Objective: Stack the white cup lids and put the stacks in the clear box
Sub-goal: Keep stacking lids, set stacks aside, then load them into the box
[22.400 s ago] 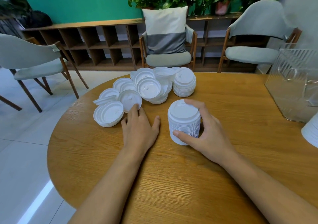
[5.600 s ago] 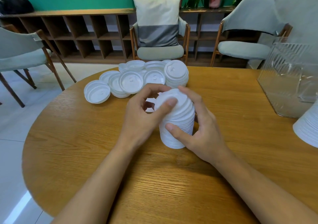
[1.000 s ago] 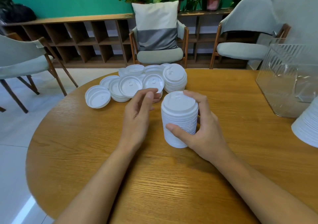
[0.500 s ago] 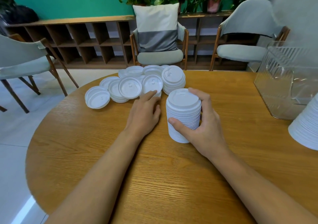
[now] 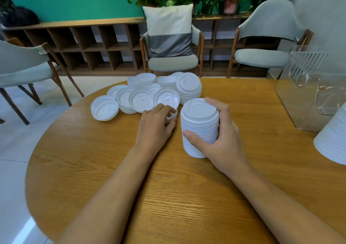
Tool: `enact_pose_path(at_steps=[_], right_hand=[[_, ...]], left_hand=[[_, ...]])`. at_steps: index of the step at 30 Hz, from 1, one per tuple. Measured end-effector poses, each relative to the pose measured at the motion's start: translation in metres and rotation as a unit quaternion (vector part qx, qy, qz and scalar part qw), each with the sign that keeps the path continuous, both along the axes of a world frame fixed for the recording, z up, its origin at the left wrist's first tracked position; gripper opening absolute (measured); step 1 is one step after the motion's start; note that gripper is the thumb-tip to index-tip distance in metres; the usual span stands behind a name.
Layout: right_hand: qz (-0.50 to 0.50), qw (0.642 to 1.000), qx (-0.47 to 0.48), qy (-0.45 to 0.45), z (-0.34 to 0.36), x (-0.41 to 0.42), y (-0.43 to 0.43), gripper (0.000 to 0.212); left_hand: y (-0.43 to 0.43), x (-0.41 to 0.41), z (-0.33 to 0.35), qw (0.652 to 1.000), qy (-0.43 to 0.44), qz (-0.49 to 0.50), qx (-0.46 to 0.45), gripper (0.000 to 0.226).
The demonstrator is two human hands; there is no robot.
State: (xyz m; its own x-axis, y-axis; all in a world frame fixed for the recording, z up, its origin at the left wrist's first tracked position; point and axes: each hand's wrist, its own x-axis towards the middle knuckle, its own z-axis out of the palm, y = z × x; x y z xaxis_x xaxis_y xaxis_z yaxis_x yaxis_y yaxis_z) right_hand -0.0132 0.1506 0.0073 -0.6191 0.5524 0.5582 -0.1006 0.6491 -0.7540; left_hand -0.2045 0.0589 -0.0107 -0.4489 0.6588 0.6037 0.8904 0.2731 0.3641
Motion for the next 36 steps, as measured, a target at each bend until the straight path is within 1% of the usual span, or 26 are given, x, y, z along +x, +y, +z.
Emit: enact_pose_path(at_steps=[4,9,11,12,16,19,23,27,29,30,32,34,36], right_hand=[[0.0,1.0,0.0,-0.001,0.001,0.0,-0.001,0.08],[0.0,1.0,0.001,-0.001,0.0,0.001,0.0,0.081],[0.0,1.0,0.001,-0.003,0.0,0.001,0.0,0.083],[0.0,1.0,0.002,-0.004,0.0,0.001,0.001,0.083],[0.003,1.0,0.004,-0.005,-0.001,0.001,0.002,0.082],[0.0,1.0,0.002,-0.004,-0.001,0.001,0.003,0.081],[-0.001,1.0,-0.001,-0.003,-0.001,0.001,0.003,0.08],[-0.003,1.0,0.004,-0.001,-0.002,0.001,0.004,0.08],[-0.002,1.0,0.001,-0.005,-0.002,0.0,0.003,0.082],[0.001,1.0,-0.003,-0.007,-0.002,0.0,0.003,0.082],[0.008,1.0,-0.005,-0.004,-0.002,0.0,0.003,0.08],[0.01,1.0,-0.009,0.013,-0.001,0.0,0.003,0.074],[0.011,1.0,-0.016,0.024,-0.001,0.0,0.003,0.069]], left_hand=[[-0.006,0.004,0.003,1.0,-0.027,0.0,0.001,0.022],[-0.02,0.006,0.009,0.997,-0.059,0.005,-0.052,0.027],[-0.025,0.008,0.015,0.997,-0.063,0.015,-0.052,0.027],[-0.026,0.009,0.019,0.996,-0.076,0.02,-0.047,0.027],[-0.027,0.012,0.026,0.985,-0.172,0.013,-0.025,0.031],[-0.027,0.013,0.027,0.978,-0.207,0.008,-0.009,0.032],[-0.028,0.015,0.032,0.973,-0.227,0.003,0.03,0.025],[-0.029,0.018,0.04,0.962,-0.25,-0.002,0.108,0.015],[-0.031,0.018,0.045,0.947,-0.288,0.001,0.139,0.015],[-0.031,0.018,0.047,0.935,-0.321,-0.008,0.153,0.015],[-0.031,0.019,0.052,0.893,-0.408,-0.047,0.185,0.018],[-0.033,0.02,0.057,0.848,-0.483,-0.082,0.203,0.021],[-0.034,0.021,0.062,0.797,-0.551,-0.12,0.219,0.022]])
